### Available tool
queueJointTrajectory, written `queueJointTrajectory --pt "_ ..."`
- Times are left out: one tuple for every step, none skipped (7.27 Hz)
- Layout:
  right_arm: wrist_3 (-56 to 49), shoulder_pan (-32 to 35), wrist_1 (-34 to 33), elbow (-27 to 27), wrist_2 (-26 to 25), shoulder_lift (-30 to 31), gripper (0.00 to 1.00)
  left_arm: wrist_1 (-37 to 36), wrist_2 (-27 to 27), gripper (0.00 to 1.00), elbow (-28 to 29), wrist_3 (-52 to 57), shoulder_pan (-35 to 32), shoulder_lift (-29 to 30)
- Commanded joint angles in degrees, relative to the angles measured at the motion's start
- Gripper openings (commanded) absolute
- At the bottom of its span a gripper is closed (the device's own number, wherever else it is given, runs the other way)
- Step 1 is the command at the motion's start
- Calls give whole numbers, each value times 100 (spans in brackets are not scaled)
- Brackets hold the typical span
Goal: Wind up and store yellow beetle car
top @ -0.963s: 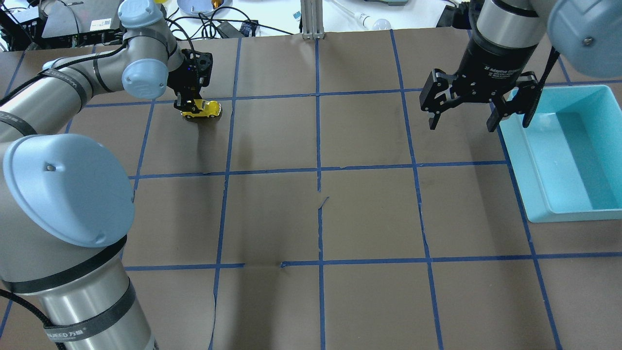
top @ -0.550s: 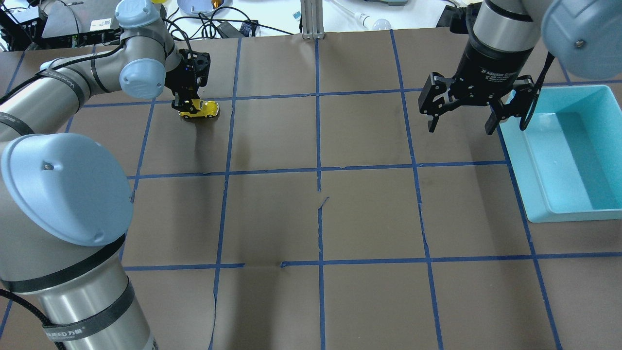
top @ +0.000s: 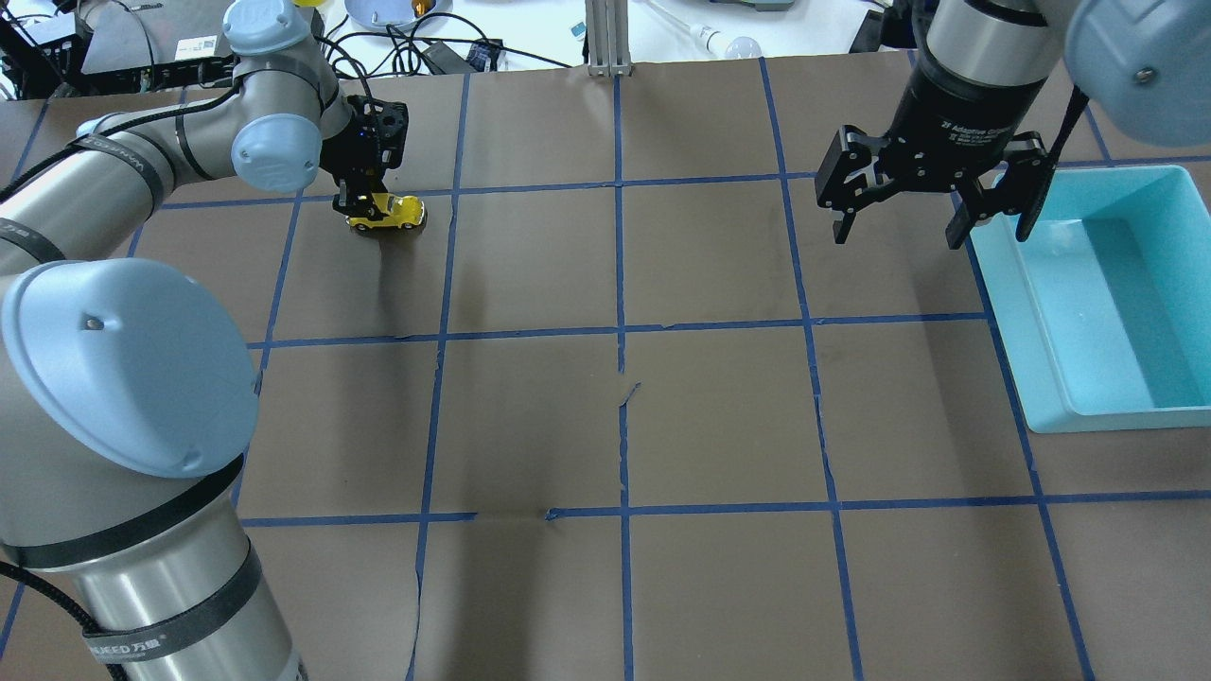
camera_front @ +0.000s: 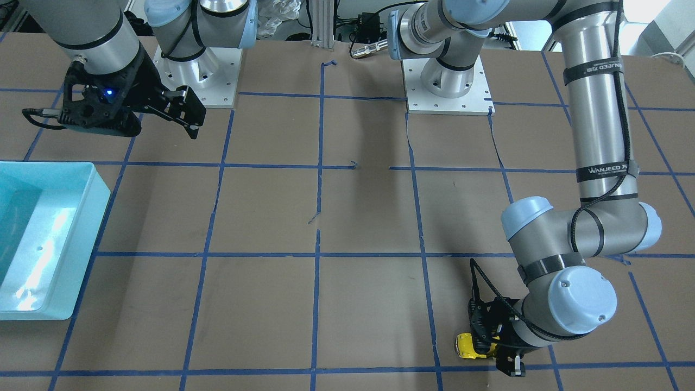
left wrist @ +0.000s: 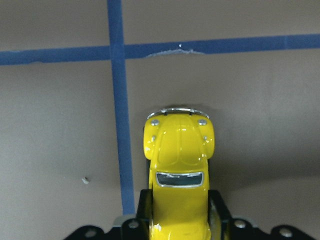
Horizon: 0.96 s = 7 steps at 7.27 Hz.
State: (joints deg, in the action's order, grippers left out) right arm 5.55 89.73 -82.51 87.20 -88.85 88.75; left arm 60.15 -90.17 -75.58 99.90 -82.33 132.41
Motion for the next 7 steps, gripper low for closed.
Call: queueJointTrajectory --pt "25 1 7 -115 8 55 100 -3 25 0 -9 12 93 4" --pt "-28 1 7 -133 8 55 100 6 34 0 -10 20 146 -5" --pt "-46 1 -2 -133 -1 55 100 6 17 0 -10 29 156 -5" --pt "-28 1 -2 -124 -19 46 100 6 34 0 -10 38 208 -22" --pt "50 1 -359 -89 -36 29 100 6 34 0 -10 47 226 -14" --pt "34 9 -388 -11 7 46 100 6 26 0 -10 47 226 -22" --pt "42 1 -397 -71 -18 55 100 6 34 0 -10 47 226 -14"
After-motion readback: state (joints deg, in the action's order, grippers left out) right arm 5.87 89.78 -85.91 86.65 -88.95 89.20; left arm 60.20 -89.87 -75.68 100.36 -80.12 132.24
